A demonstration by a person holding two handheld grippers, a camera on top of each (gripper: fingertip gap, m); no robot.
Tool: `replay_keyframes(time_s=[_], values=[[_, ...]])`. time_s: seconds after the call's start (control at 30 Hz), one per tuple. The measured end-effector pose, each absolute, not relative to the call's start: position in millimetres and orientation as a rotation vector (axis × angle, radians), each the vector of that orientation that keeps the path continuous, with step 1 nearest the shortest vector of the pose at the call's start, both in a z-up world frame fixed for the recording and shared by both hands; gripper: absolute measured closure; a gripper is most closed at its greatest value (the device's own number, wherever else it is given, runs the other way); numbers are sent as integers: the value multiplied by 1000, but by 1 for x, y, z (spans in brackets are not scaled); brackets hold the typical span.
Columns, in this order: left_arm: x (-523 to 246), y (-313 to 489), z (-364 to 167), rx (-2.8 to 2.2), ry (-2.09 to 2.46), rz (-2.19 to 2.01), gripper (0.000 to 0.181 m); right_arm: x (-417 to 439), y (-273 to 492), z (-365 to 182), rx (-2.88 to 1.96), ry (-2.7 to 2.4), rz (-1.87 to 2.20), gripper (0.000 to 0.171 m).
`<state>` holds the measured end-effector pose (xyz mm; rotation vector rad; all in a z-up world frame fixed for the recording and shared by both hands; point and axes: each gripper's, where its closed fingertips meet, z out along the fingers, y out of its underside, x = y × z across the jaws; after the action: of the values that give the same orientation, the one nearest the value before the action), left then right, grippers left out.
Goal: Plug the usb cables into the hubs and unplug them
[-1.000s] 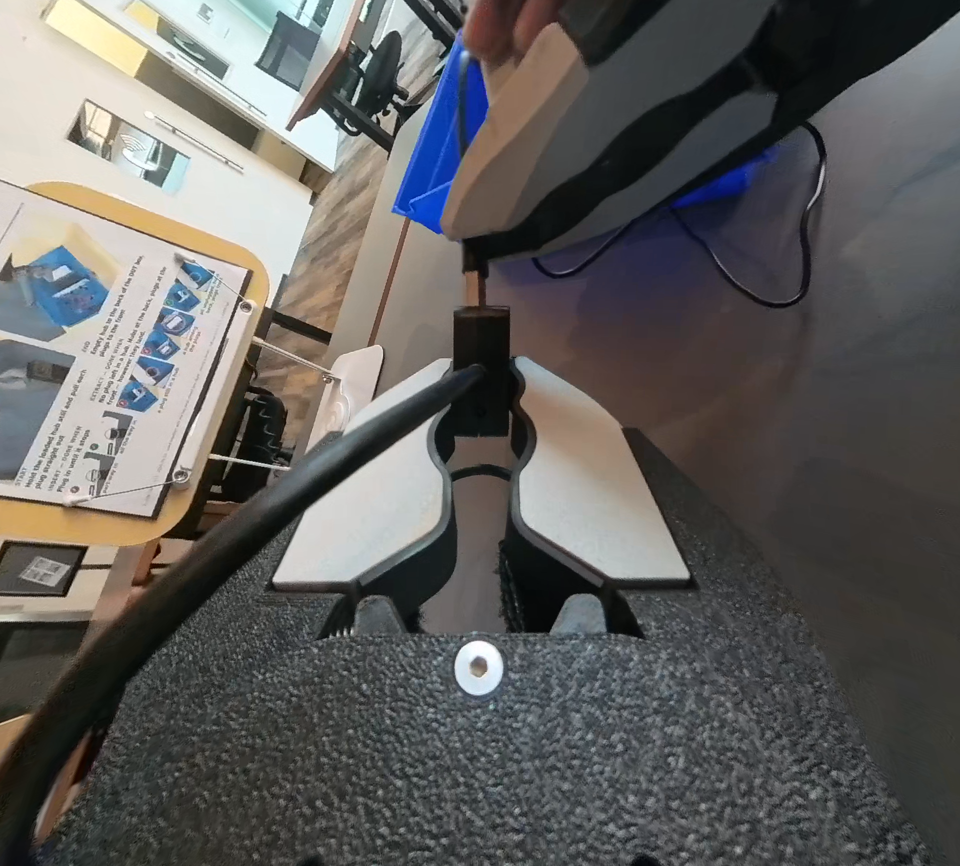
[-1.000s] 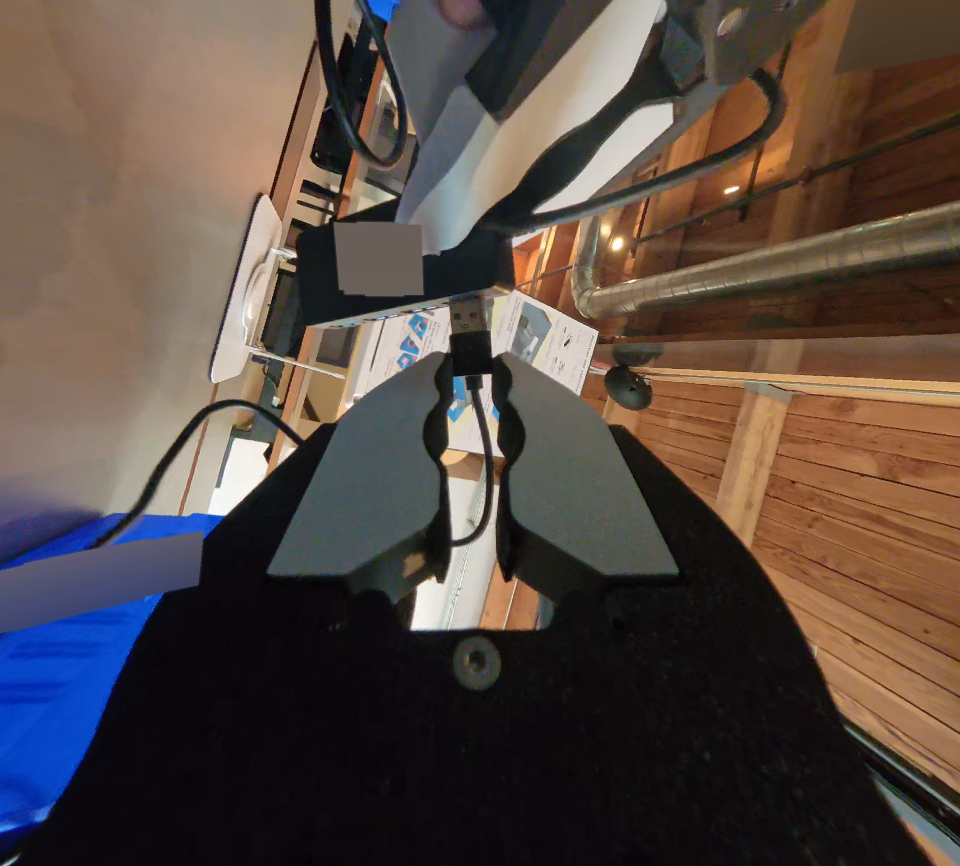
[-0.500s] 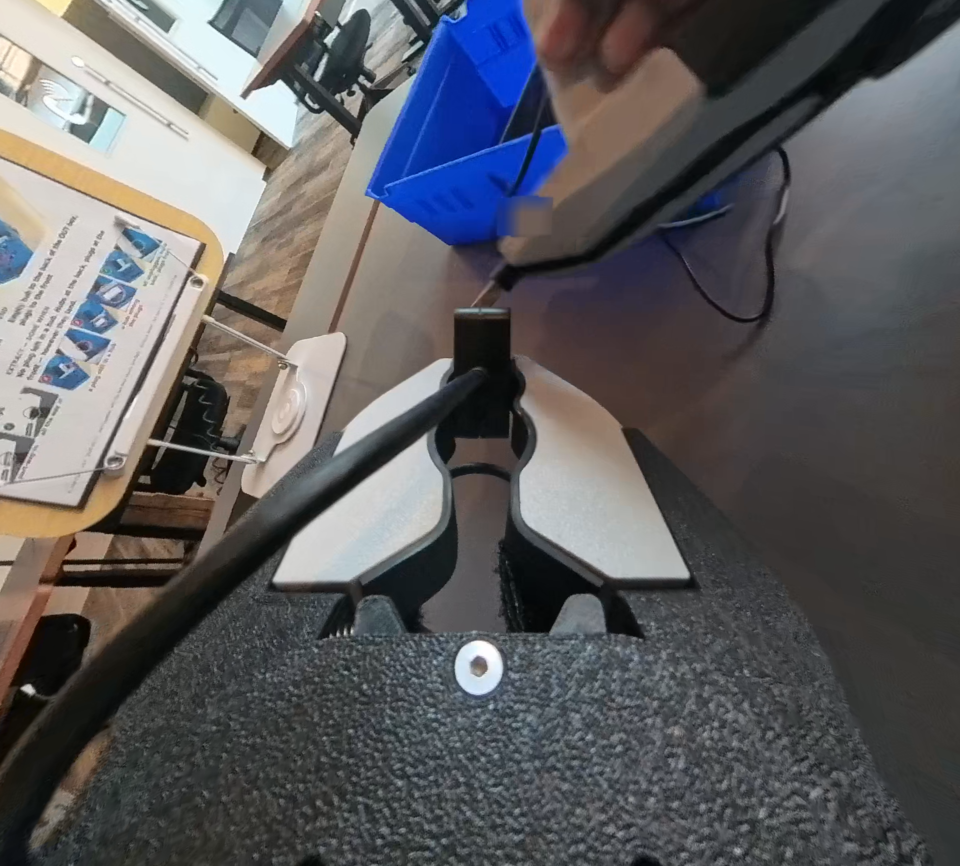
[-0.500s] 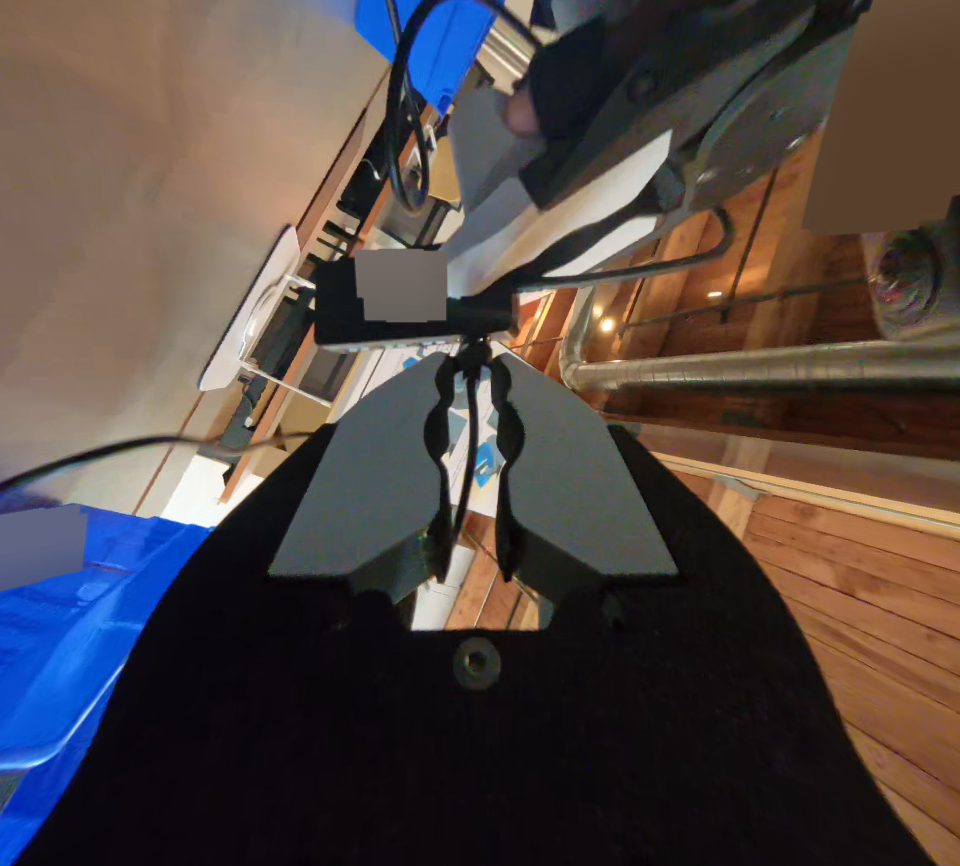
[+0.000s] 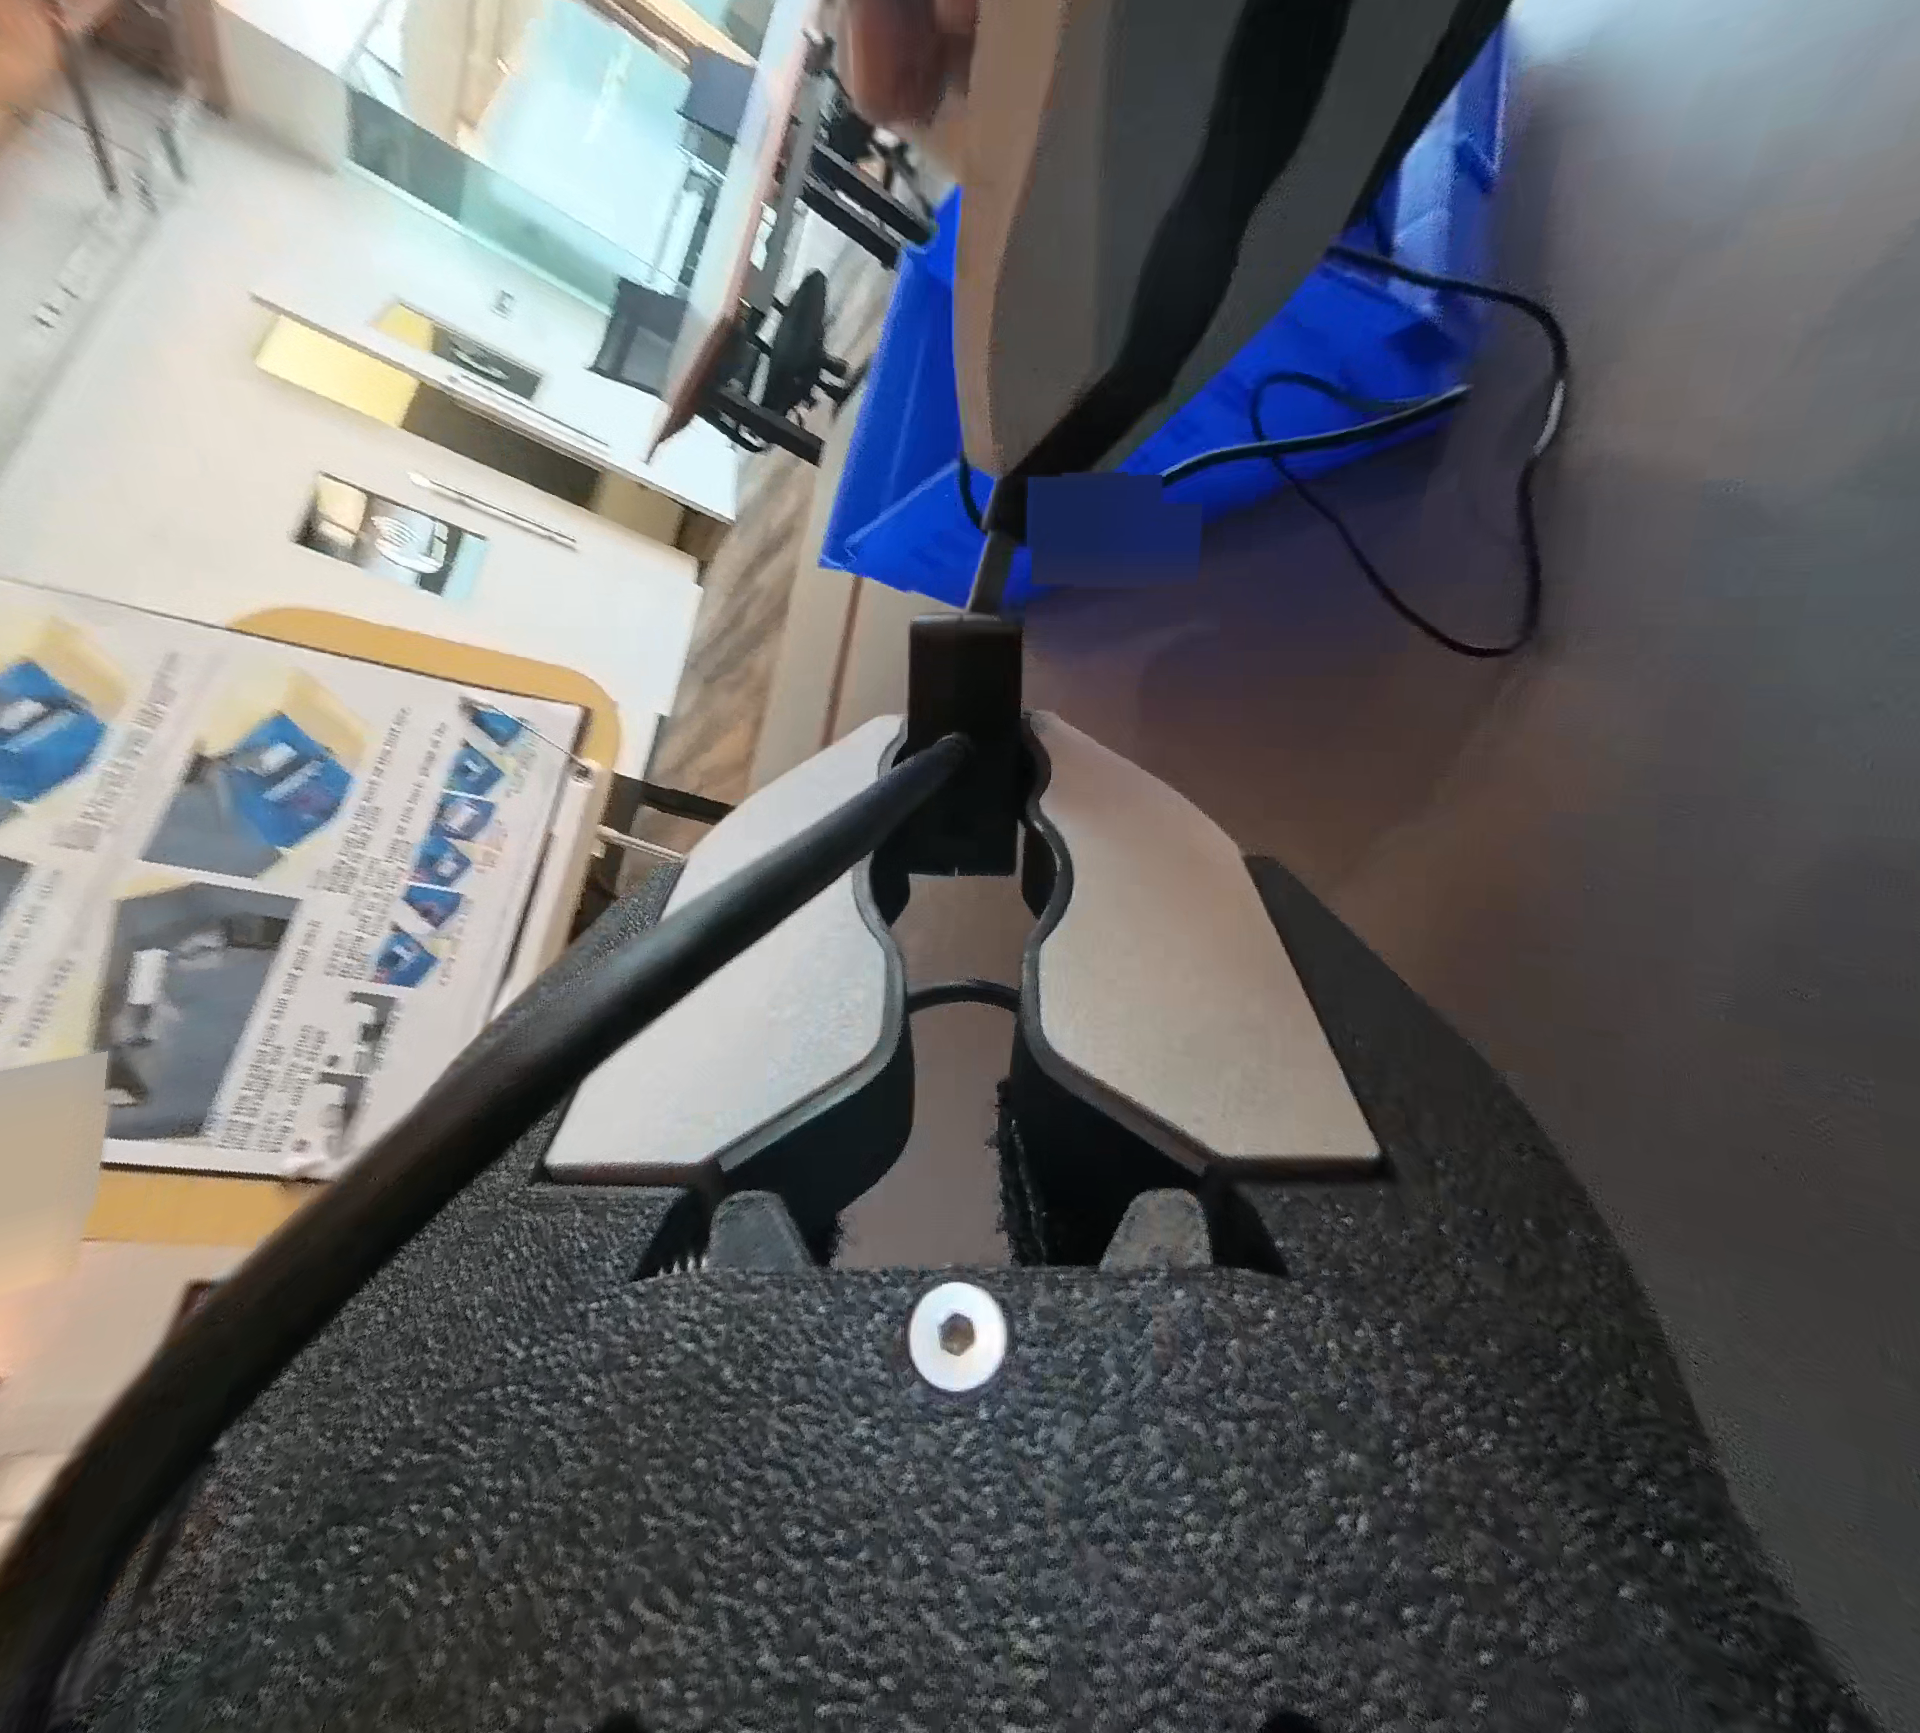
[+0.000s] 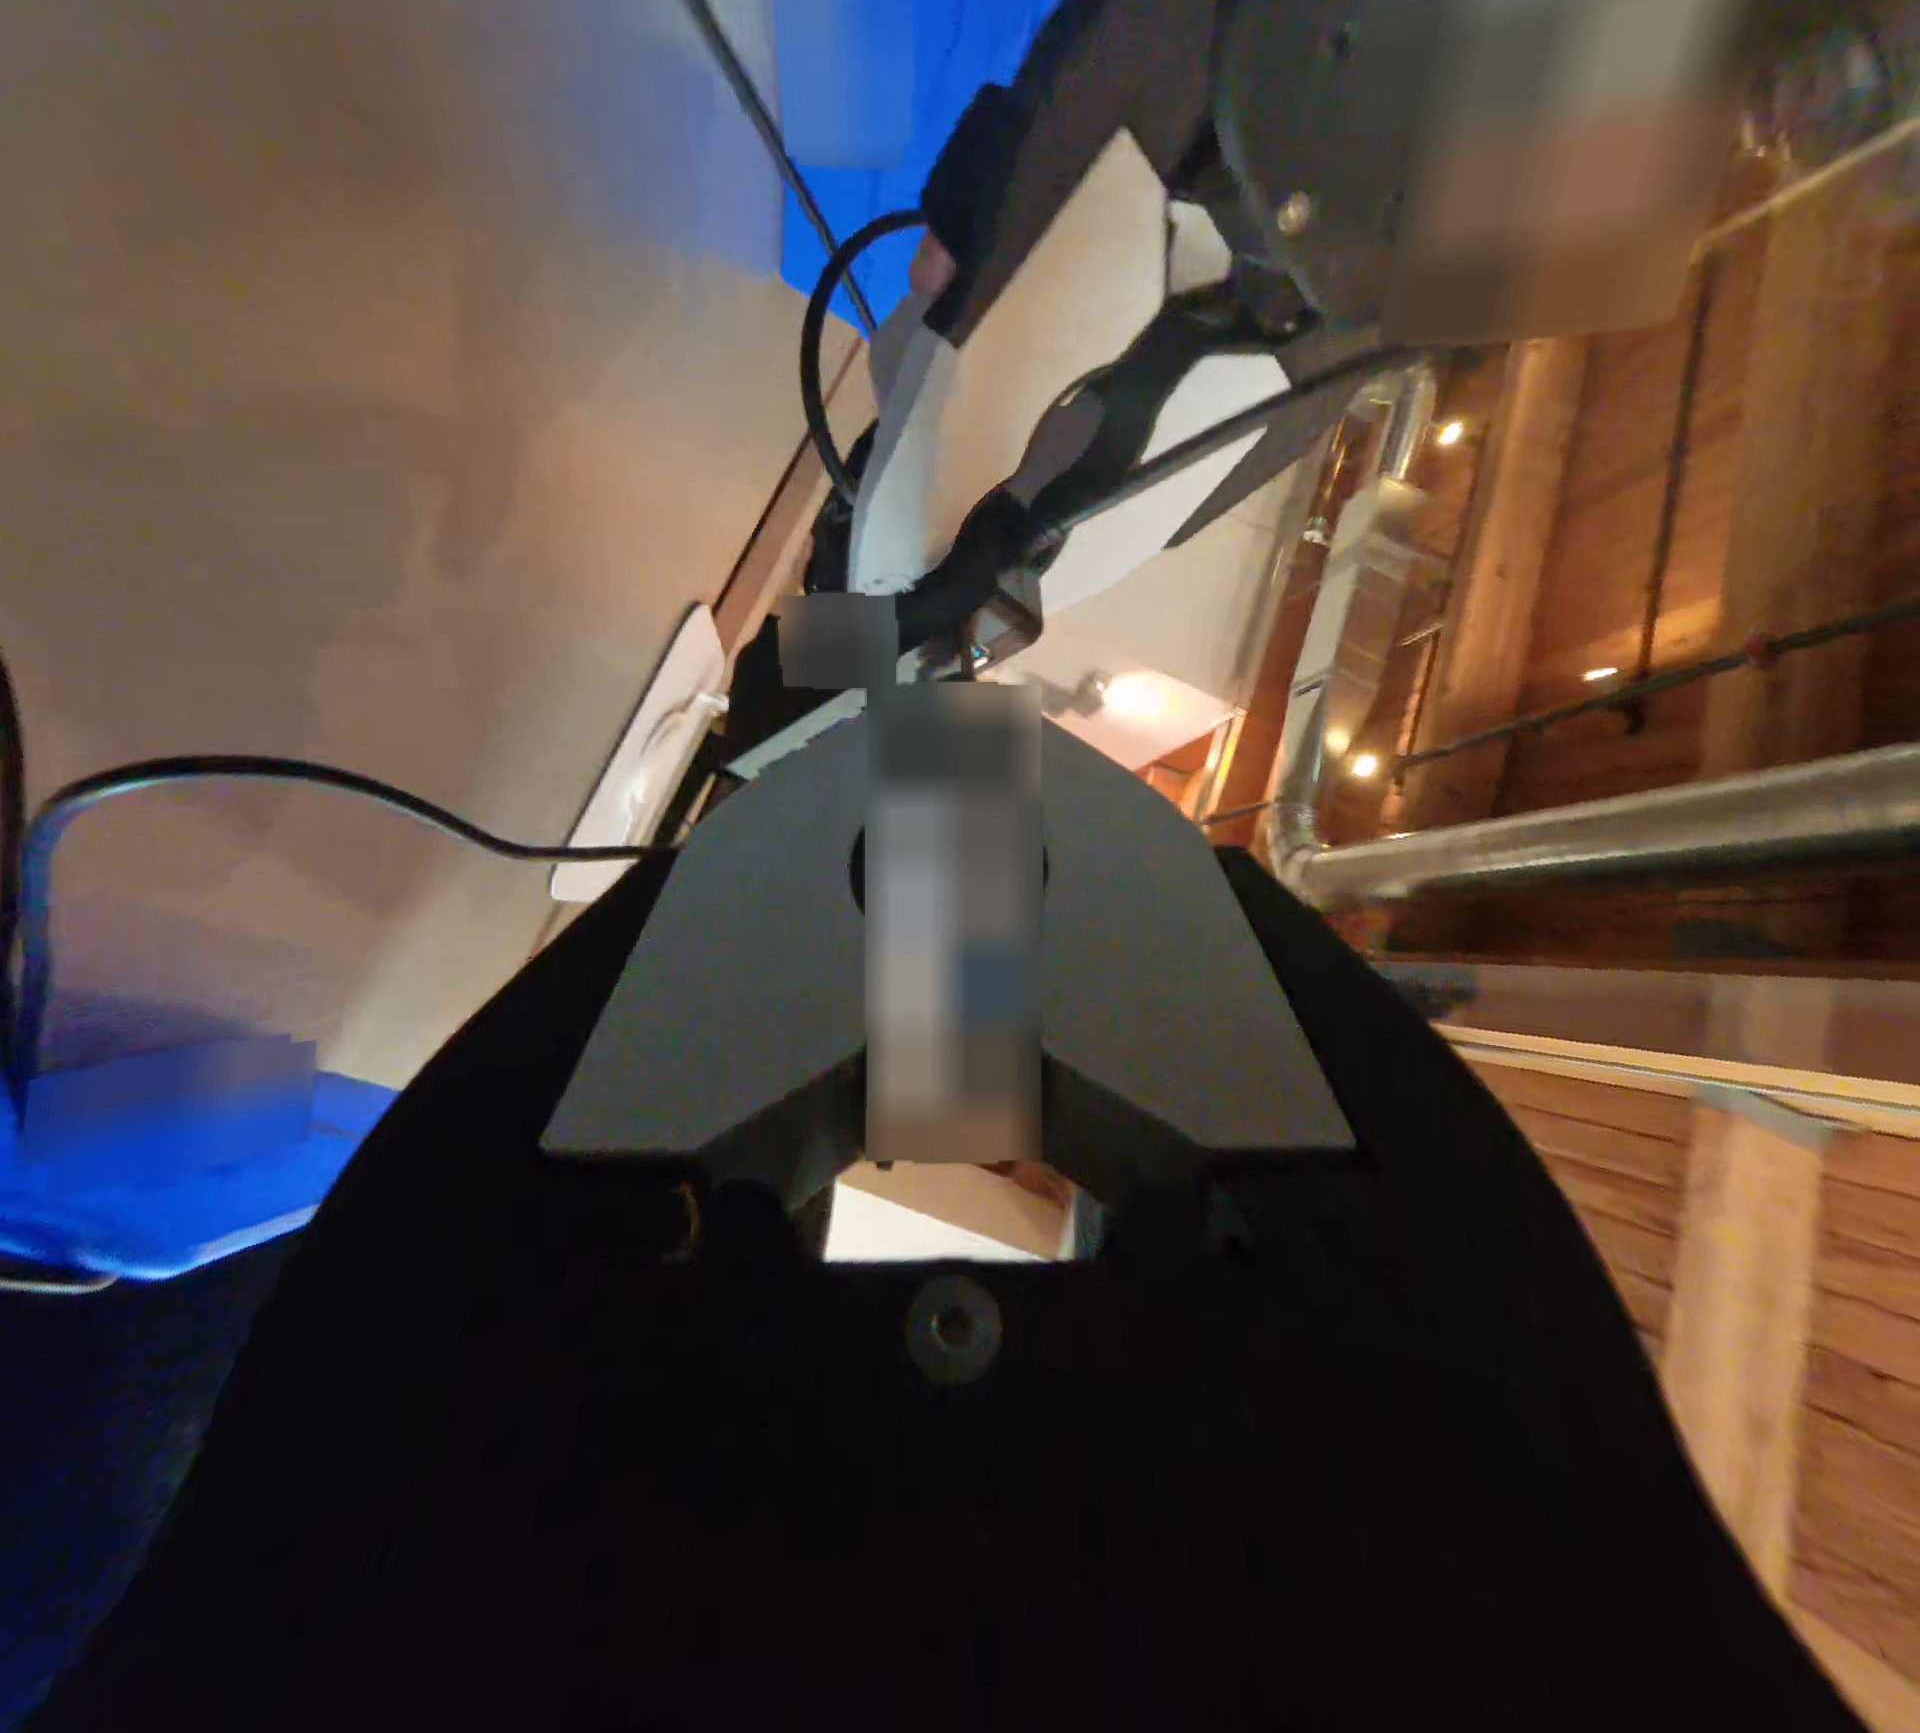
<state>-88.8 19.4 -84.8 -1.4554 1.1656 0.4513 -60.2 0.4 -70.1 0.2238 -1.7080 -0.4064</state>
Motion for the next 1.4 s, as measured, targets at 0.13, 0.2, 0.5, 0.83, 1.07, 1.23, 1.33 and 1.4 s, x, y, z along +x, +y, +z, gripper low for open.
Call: replay_keyframes(time_s=[0.13,0.2,0.5,0.83,1.07,1.23,1.33,1.4], values=[[-80,15,-76,-1349,1202,493,164,-56,2,-57,233,-1686,-408,159],[-79,14,-77,-1353,1213,487,164,-55,-1,-59,259,-1702,-418,159],[-73,8,-77,-1290,1255,455,164,-50,-12,-62,311,-1744,-400,160],[-75,9,-70,-1255,1243,543,164,-51,-6,-57,137,-1774,-324,164],[-79,15,-62,-1188,1217,742,164,-53,0,-51,-95,-1781,-166,165],[-77,16,-62,-1183,1232,785,163,-51,-1,-53,-19,-1787,-232,164],[-77,16,-65,-1187,1246,777,164,-50,-2,-54,14,-1792,-250,165],[-75,15,-63,-1181,1229,750,164,-49,-4,-52,-1,-1790,-214,165]])
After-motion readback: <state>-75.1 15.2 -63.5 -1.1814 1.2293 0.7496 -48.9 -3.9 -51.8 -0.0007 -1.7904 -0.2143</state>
